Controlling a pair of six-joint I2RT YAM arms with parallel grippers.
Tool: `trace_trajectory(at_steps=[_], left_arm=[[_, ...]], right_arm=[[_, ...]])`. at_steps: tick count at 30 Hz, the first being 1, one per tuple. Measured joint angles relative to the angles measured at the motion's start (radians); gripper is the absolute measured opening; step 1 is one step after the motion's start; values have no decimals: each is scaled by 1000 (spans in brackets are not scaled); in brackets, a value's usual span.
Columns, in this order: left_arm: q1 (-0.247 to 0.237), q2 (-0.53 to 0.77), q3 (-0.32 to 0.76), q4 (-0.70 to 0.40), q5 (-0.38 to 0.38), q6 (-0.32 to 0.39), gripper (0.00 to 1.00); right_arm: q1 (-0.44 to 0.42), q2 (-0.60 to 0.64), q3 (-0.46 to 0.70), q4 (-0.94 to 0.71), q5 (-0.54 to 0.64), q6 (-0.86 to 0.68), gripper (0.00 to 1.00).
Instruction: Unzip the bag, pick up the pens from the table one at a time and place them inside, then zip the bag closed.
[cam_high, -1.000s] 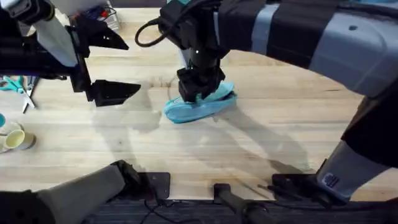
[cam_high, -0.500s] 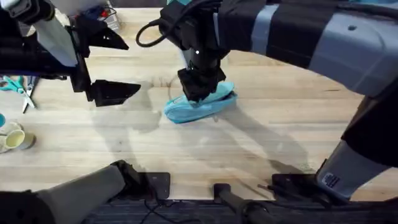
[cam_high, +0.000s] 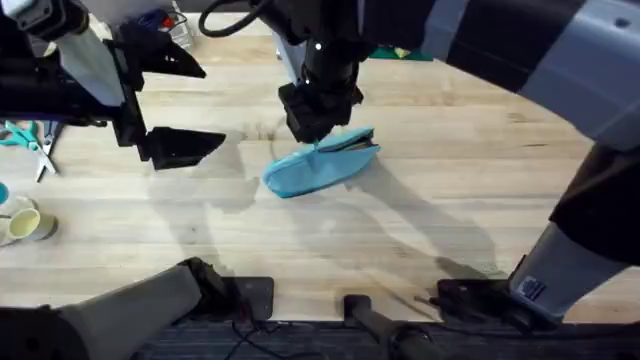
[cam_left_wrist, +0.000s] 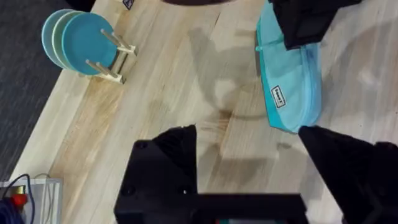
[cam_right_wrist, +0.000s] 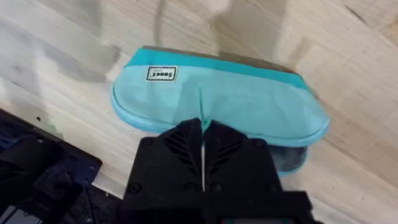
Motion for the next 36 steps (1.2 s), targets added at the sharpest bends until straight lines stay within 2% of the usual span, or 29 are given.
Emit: trace_trajectory(at_steps=[10, 18, 23, 27, 30, 36], left_arm=[[0, 0, 0, 0, 1, 0, 993], [0, 0, 0, -30, 30, 0, 996], [0, 0, 0, -96, 39, 5, 997], [0, 0, -7, -178, 45, 64, 997], [0, 0, -69, -163, 60, 98, 997], [-1, 0, -273, -60, 138, 142, 996]], right_arm=[[0, 0, 15, -11, 0, -18, 32], [0, 0, 16, -8, 1, -29, 32], [0, 0, 16, -5, 16, -33, 31], [0, 0, 16, -5, 22, -33, 31], [0, 0, 16, -4, 24, -33, 31], [0, 0, 17, -4, 24, -33, 30]])
